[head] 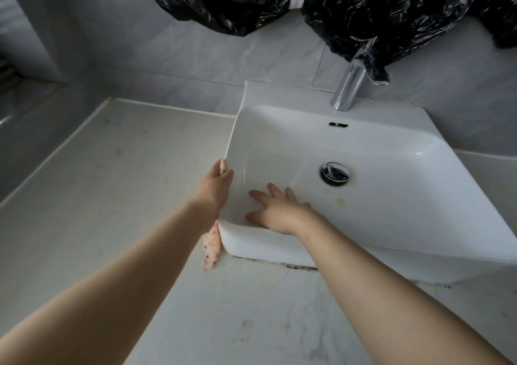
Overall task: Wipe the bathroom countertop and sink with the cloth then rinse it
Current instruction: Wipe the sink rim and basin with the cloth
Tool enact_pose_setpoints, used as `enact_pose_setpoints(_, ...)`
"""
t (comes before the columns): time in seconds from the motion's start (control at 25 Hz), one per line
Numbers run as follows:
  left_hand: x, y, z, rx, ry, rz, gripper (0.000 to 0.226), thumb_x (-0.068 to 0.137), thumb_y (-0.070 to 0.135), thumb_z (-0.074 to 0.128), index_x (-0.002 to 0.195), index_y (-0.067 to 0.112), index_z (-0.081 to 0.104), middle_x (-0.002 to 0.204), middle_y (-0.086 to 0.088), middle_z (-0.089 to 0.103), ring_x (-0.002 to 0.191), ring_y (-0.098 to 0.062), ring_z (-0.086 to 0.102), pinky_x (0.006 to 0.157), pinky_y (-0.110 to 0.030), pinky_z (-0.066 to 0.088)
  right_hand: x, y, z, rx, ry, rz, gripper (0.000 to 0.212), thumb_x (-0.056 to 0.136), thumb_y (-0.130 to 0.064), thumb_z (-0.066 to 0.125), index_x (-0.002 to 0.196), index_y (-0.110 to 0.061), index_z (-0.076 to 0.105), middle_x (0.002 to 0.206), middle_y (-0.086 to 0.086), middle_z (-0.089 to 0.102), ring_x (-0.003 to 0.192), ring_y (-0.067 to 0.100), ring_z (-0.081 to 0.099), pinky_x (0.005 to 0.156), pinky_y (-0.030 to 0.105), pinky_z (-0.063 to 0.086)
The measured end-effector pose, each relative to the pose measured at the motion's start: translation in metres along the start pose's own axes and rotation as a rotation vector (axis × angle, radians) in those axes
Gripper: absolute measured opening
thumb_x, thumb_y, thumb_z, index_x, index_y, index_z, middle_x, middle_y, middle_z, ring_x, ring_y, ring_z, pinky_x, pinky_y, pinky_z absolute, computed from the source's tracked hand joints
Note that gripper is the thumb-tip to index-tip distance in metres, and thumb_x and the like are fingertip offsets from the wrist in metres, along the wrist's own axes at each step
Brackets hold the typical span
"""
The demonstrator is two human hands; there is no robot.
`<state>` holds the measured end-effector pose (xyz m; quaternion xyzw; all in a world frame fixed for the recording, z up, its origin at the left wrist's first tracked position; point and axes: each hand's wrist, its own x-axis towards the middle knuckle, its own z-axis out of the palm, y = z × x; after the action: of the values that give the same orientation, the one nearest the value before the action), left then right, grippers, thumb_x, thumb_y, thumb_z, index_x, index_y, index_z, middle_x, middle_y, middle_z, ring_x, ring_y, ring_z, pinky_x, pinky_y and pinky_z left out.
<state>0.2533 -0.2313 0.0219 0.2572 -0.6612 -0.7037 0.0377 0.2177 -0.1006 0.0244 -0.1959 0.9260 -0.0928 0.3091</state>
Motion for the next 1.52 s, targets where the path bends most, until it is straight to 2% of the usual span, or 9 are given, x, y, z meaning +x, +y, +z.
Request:
enact_pose_setpoints(0.12, -0.036, -0.017, -0.01, -0.058, -0.113, 0.013, 0.025, 0.098, 0.011, 0.038, 0.105, 0.028, 0.056, 0.103, -0.003, 0.064, 0.095, -0.022, 0.061, 0.088, -0.038, 0.047, 0.013, 0.001, 0.003, 0.005, -0.062, -0.002, 0.072, 0.088, -0.054, 0.05, 0.147, -0.046, 0.008, 0.159, -0.006, -0.008, 0.144, 0.035, -0.009, 0.112, 0.061, 0.01)
enact_pose_setpoints(0.36, 0.007, 0.013, -0.007, -0.069, -0.1, -0.042, 0.022, 0.094, 0.006, 0.044, 0.081, 0.023, 0.052, 0.099, -0.013, 0.06, 0.091, -0.027, 0.058, 0.092, -0.05, 0.045, 0.03, -0.01, 0.011, -0.017, -0.027, 0.073, 0.071, 0.09, -0.061, 0.039, 0.146, -0.047, -0.002, 0.159, -0.005, -0.01, 0.143, 0.04, -0.008, 0.111, 0.062, 0.013)
enact_pose_setpoints(0.6, -0.035, -0.009, -0.019, -0.14, -0.214, -0.015, 0.04, 0.094, 0.005, 0.044, 0.107, 0.042, 0.051, 0.106, 0.011, 0.063, 0.099, -0.014, 0.061, 0.084, -0.027, 0.048, 0.032, -0.012, 0.016, 0.026, 0.017, 0.111, 0.071, 0.083, -0.072, 0.032, 0.145, -0.049, 0.005, 0.159, -0.008, -0.005, 0.145, 0.035, -0.006, 0.11, 0.063, 0.011)
enact_pose_setpoints(0.72, 0.01, 0.011, -0.009, -0.037, -0.175, 0.012, 0.028, 0.093, 0.006, 0.044, 0.089, 0.031, 0.055, 0.095, 0.0, 0.063, 0.097, -0.026, 0.059, 0.09, -0.039, 0.046, 0.036, -0.015, 0.015, 0.064, 0.021, 0.132, 0.084, 0.066, -0.085, 0.015, 0.143, -0.051, 0.008, 0.159, -0.007, -0.002, 0.146, 0.03, -0.004, 0.11, 0.062, 0.009)
enact_pose_setpoints(0.88, 0.022, 0.006, -0.007, -0.061, -0.092, -0.038, 0.005, 0.096, 0.018, 0.045, 0.098, 0.021, 0.049, 0.094, -0.006, 0.055, 0.091, -0.023, 0.054, 0.083, -0.035, 0.045, 0.028, -0.011, 0.008, 0.041, 0.057, 0.099, 0.06, 0.087, -0.071, 0.025, 0.143, -0.051, 0.015, 0.157, -0.006, 0.009, 0.143, 0.033, 0.008, 0.109, 0.06, 0.017)
enact_pose_setpoints(1.08, 0.026, -0.001, -0.009, -0.213, -0.214, -0.093, 0.016, 0.098, 0.023, 0.041, 0.114, 0.021, 0.046, 0.103, -0.007, 0.055, 0.078, -0.012, 0.06, 0.069, -0.025, 0.05, 0.048, -0.015, -0.016, -0.033, 0.124, 0.054, 0.057, 0.092, -0.065, 0.025, 0.144, -0.042, 0.021, 0.15, 0.001, 0.024, 0.136, 0.03, 0.022, 0.106, 0.052, 0.024)
enact_pose_setpoints(1.24, 0.036, 0.001, -0.012, -0.298, -0.263, -0.116, 0.061, 0.095, 0.042, 0.045, 0.146, 0.018, 0.023, 0.139, -0.005, 0.043, 0.118, -0.016, 0.051, 0.09, -0.029, 0.042, 0.054, -0.016, 0.0, 0.02, 0.203, 0.041, 0.06, 0.093, -0.063, 0.019, 0.147, -0.039, 0.015, 0.155, -0.004, 0.015, 0.139, 0.027, 0.016, 0.108, 0.053, 0.019)
enact_pose_setpoints(1.36, 0.021, -0.011, -0.018, -0.29, -0.403, -0.247, 0.057, 0.094, 0.057, 0.029, 0.118, 0.015, 0.06, 0.113, -0.013, 0.067, 0.104, -0.025, 0.063, 0.093, -0.039, 0.046, 0.06, -0.013, 0.0, 0.041, 0.238, 0.021, 0.059, 0.093, -0.063, 0.02, 0.146, -0.037, 0.018, 0.156, -0.003, 0.014, 0.141, 0.027, 0.011, 0.109, 0.055, 0.015)
enact_pose_setpoints(1.52, 0.056, 0.009, -0.005, -0.273, -0.373, -0.32, 0.062, 0.095, 0.057, 0.02, 0.109, 0.014, 0.063, 0.092, -0.008, 0.073, 0.085, -0.02, 0.067, 0.082, -0.035, 0.048, 0.08, -0.013, -0.009, 0.109, 0.221, 0.013, 0.057, 0.096, -0.058, 0.02, 0.148, -0.036, 0.015, 0.159, -0.005, 0.002, 0.146, 0.025, -0.002, 0.113, 0.059, 0.005)
